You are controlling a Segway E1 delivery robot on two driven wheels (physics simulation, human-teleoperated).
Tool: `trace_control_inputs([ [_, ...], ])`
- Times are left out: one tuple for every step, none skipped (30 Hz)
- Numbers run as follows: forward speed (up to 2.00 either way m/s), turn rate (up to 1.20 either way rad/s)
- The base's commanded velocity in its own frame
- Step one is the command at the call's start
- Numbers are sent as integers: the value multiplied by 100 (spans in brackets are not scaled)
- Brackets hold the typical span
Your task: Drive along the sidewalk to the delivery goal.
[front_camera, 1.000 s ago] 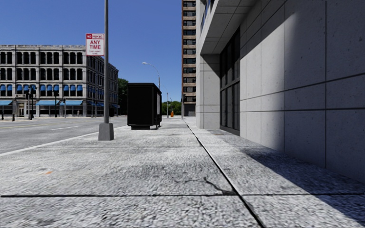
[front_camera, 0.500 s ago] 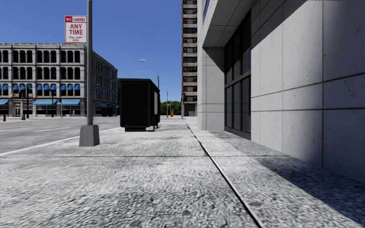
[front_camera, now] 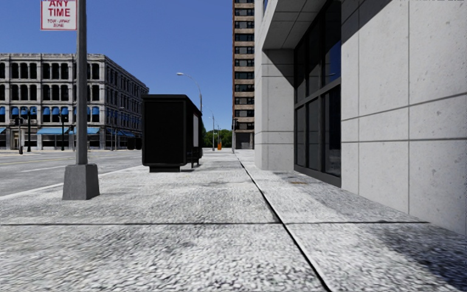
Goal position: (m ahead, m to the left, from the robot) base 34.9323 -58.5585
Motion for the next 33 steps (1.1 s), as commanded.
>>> trace_control_inputs([
  [200, 0],
  [200, 0],
  [200, 0],
  [200, 0],
  [200, 0],
  [200, 0],
  [200, 0],
  [200, 0],
  [200, 0],
  [200, 0],
  [200, 0],
  [200, 0],
  [200, 0],
  [200, 0],
  [200, 0],
  [200, 0],
  [200, 0],
  [200, 0],
  [200, 0],
  [200, 0],
  [200, 0],
  [200, 0],
  [200, 0],
  [200, 0],
  [200, 0],
  [200, 0],
  [200, 0],
  [200, 0],
  [200, 0],
  [200, 0],
  [200, 0],
  [200, 0],
  [200, 0],
])
